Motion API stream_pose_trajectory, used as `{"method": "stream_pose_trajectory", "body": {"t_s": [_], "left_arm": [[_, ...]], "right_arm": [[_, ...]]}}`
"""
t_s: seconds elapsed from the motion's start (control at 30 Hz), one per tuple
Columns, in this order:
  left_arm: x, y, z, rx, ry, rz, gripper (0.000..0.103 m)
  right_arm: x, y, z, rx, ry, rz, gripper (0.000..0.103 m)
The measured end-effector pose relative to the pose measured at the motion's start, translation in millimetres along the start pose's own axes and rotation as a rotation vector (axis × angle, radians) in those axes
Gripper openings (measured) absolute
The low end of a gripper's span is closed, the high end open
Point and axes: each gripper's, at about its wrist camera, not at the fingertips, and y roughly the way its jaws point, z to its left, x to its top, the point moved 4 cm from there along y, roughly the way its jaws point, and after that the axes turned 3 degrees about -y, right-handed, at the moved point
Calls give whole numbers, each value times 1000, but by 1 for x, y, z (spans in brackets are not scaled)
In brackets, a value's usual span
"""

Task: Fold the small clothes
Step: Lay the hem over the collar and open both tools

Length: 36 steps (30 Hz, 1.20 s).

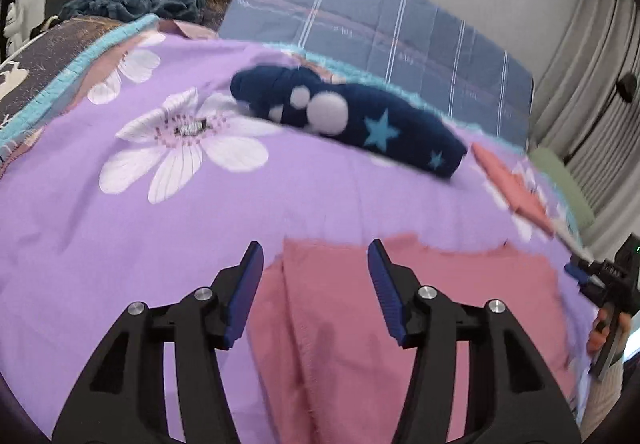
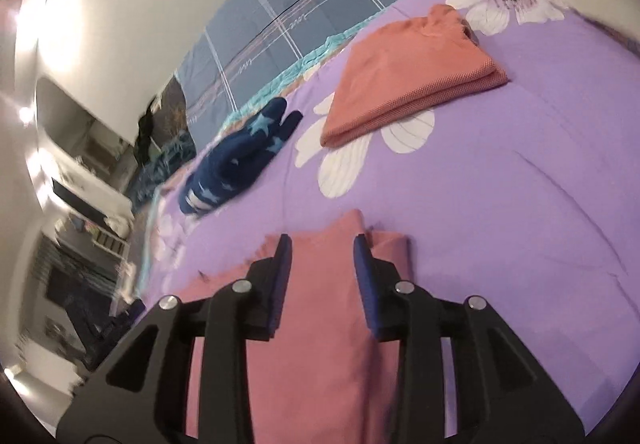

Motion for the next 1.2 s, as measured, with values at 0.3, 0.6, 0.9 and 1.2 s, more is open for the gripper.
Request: {"method": "stream_pose_trajectory", "body": {"t_s": [0.3,0.6,0.9,1.2], "left_arm": [[-1,48,13,61,51,90,14],[15,18,-1,43,94,-18,4],[11,56,5,168,162,57,8],[-2,-17,-48,121,228,-59,36]], "right_arm": [[2,31,4,-71,-103,58,33],[11,31,20,-23,-161,-6,3],[11,62,-1,-191,-159,65,12],[8,-2,-23,-109,-115,27,24]]}}
